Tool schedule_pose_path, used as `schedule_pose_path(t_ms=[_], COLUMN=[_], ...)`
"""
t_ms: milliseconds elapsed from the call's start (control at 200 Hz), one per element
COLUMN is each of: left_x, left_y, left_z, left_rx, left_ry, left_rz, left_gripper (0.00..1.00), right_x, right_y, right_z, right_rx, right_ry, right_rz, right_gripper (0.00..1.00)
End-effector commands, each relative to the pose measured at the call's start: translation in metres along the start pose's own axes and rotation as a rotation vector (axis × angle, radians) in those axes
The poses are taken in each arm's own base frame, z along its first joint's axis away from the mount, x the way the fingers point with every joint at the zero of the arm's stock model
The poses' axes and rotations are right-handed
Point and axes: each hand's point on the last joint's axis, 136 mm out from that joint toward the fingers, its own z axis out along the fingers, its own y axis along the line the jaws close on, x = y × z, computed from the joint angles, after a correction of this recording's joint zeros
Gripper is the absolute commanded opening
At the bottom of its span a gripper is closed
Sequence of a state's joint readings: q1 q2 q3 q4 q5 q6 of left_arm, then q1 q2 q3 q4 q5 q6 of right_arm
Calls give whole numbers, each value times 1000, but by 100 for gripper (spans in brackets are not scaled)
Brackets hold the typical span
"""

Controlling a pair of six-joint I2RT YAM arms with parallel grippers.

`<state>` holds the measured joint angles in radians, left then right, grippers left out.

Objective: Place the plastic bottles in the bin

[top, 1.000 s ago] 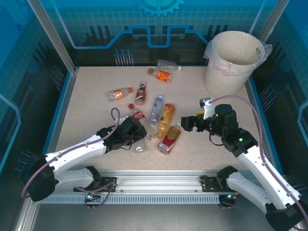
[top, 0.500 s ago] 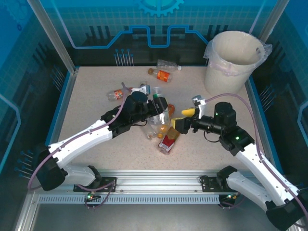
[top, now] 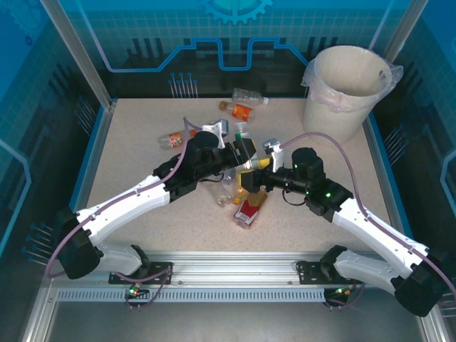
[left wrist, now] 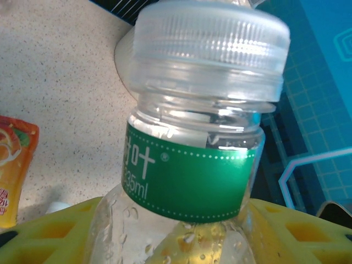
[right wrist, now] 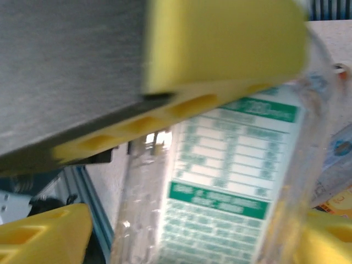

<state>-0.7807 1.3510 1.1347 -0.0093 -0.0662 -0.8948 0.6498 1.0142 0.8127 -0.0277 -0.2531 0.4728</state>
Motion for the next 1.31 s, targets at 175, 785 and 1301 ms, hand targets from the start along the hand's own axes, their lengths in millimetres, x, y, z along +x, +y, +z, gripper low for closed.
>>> schedule_pose_path(t_ms=[175, 785, 1301], left_x=[2, -48, -34], left_y=[-7, 12, 171], left_z=[2, -64, -165], left_rx=[43, -30, -504], left_ry=[-4, -146, -361], left_rz=[-23, 18, -166], left_gripper=[50, 99, 99], right_x=[-6, -44, -234], right_y=[2, -104, -216], right_z=[7, -53, -134], right_rx=[14, 300, 538], right_ry=[-43, -132, -461], right_rz=[-50, 108, 179], right_gripper=[63, 48, 46])
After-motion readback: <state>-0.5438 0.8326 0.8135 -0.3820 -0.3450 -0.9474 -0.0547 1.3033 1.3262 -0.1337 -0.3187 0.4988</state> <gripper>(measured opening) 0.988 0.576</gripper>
